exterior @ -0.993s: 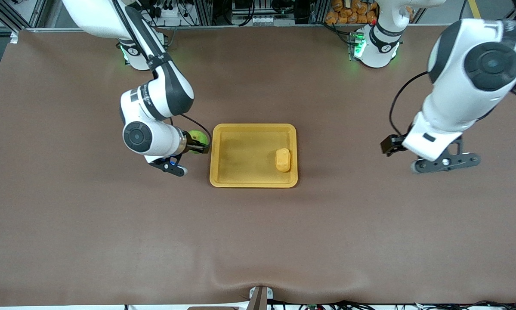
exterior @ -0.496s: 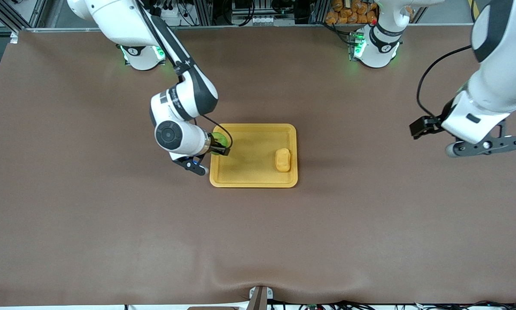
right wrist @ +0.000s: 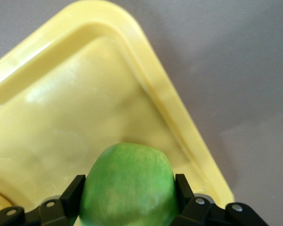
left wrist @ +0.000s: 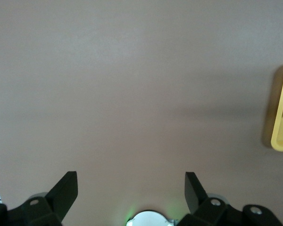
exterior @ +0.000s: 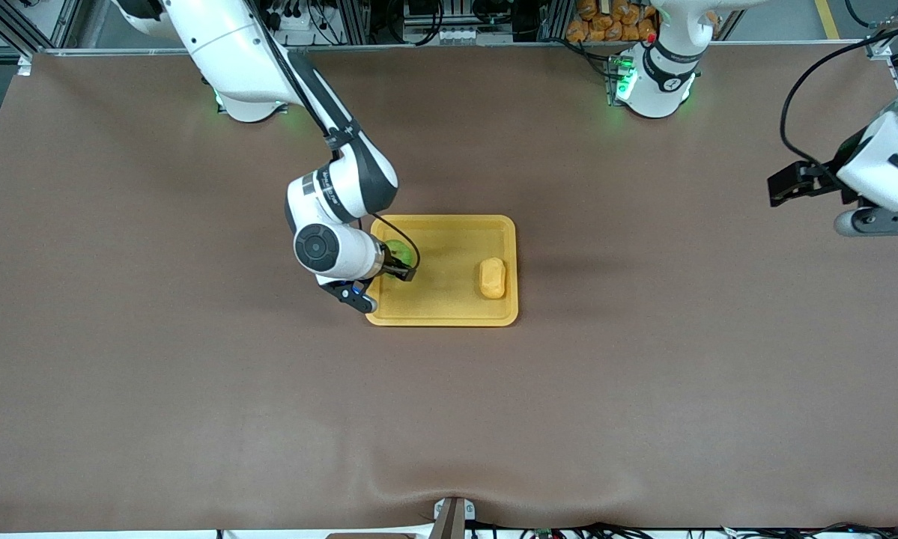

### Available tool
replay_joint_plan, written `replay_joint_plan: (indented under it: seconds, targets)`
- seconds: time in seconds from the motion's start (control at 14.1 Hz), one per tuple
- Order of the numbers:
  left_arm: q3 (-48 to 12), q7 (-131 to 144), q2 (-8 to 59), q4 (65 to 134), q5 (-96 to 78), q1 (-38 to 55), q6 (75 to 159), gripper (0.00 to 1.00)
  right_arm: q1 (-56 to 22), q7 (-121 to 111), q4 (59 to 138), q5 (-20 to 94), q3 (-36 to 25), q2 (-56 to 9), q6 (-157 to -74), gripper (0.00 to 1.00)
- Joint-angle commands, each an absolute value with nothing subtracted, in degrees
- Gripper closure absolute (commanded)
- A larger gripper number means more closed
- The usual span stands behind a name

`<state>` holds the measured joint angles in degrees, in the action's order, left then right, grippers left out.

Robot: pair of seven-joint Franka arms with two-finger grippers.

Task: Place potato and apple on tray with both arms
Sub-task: 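Move the apple over the tray with the right gripper and release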

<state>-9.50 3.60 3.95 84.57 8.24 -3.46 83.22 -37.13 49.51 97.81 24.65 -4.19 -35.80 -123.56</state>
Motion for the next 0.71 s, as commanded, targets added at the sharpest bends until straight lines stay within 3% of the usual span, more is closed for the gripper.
replay_joint_plan:
  seconds: [0.0, 0.57, 0.64]
  targets:
    - [-9.7, 0.8, 1.6, 86.1, 6.8, -5.8, 82.7, 0.00, -38.7, 51.2, 95.7, 25.9, -4.8, -37.8, -124.5, 1.00]
    - [-9.6, 0.8, 0.6, 86.0, 5.2, -6.9, 82.8, 0.00, -38.5, 51.1, 96.0, 25.8, -4.8, -38.7, -124.6, 1.00]
    - [-9.7, 0.7, 0.6, 86.0, 5.2, -6.9, 82.8, 0.00, -38.2, 51.1, 96.0, 25.8, -4.8, -38.7, -124.5, 0.68]
